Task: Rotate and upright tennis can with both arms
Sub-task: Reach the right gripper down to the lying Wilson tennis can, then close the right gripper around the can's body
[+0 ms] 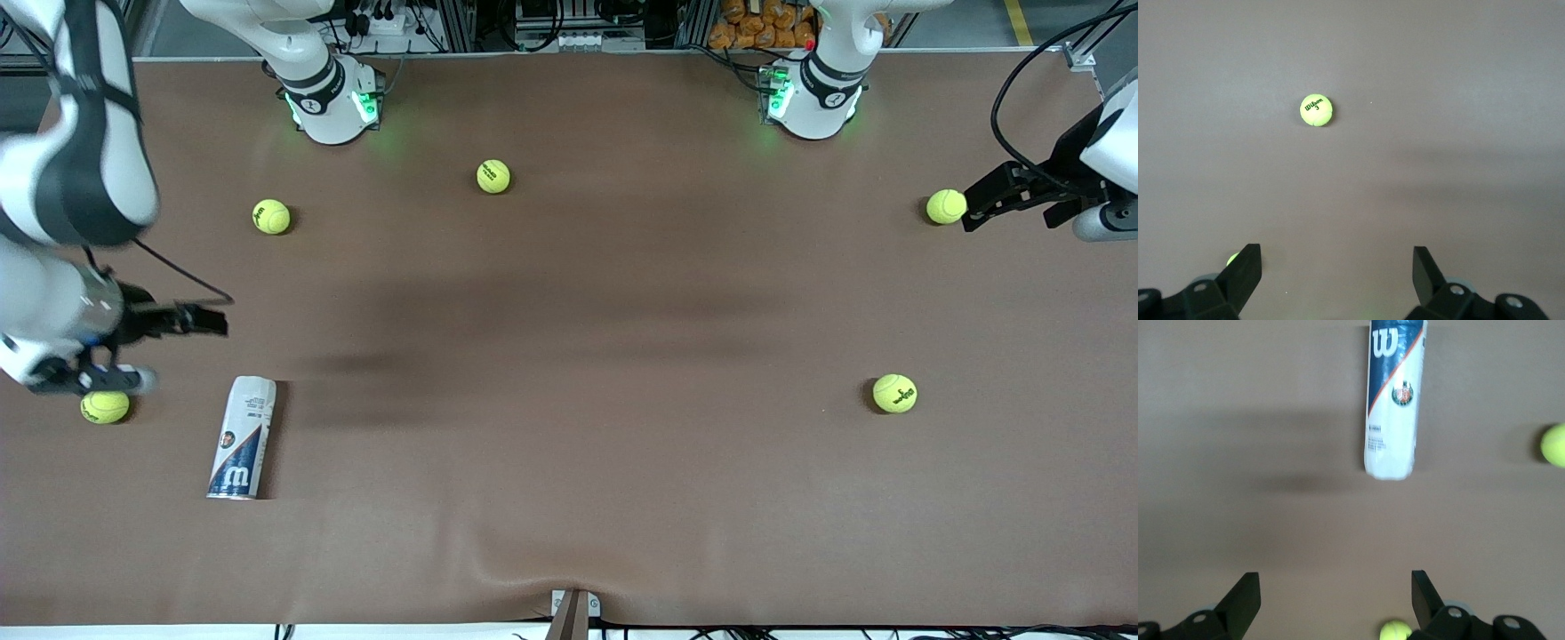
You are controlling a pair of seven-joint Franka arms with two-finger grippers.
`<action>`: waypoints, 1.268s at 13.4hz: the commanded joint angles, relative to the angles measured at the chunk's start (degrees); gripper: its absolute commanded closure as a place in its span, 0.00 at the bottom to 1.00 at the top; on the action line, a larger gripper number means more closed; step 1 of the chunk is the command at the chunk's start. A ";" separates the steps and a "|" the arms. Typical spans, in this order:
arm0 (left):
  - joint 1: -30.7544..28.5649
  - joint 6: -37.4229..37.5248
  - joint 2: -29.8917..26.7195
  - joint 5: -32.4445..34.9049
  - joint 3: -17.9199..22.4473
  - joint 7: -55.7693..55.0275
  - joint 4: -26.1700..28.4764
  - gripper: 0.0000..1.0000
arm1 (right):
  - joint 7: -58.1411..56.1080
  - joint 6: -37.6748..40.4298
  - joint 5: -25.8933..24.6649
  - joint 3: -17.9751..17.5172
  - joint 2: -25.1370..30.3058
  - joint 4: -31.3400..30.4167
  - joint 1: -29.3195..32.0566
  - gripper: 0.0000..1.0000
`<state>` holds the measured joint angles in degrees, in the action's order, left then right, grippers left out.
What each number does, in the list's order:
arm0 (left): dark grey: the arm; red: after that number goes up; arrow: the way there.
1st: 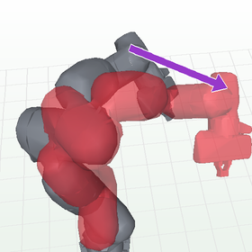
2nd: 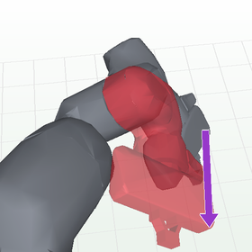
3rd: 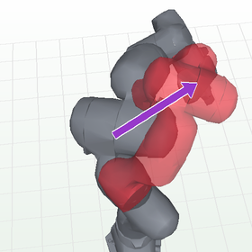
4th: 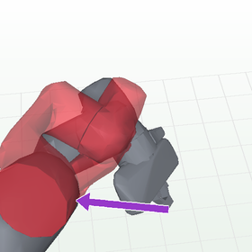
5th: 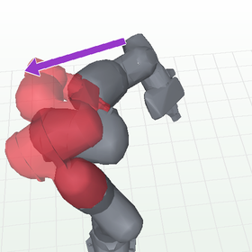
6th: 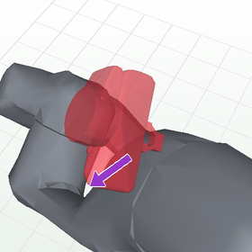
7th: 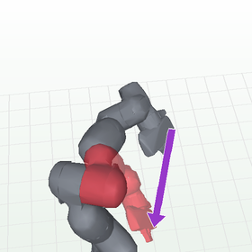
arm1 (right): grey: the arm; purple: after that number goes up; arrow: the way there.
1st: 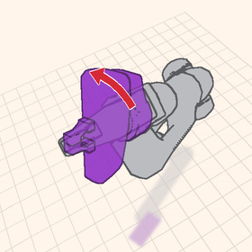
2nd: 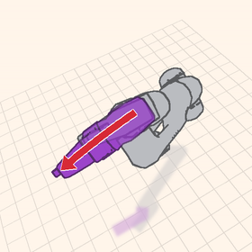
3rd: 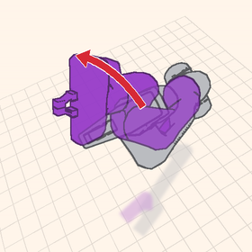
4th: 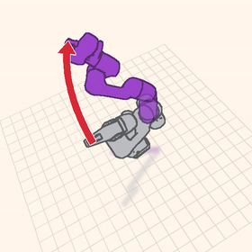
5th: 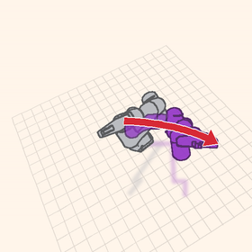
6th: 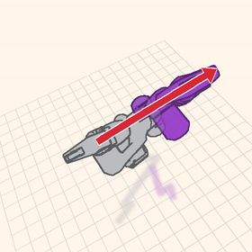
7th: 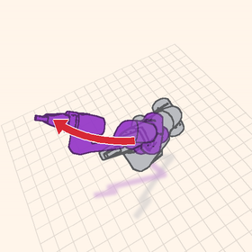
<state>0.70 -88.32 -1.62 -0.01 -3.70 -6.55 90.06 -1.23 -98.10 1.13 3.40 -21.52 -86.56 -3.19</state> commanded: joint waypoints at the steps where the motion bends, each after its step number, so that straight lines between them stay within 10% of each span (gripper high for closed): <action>1: 0.09 0.08 0.92 -0.87 -0.08 0.48 -1.28 0.00 | 0.35 -5.41 0.45 -0.41 -5.79 1.48 1.16 0.00; 17: 0.27 -0.54 1.80 -0.96 -0.17 0.48 -1.29 0.00 | -12.40 -33.56 0.36 -0.41 -24.97 1.66 6.44 0.00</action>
<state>0.94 -88.80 -0.43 -0.01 -3.86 -6.55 89.96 -12.37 -131.14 1.13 3.64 -45.03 -86.35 2.21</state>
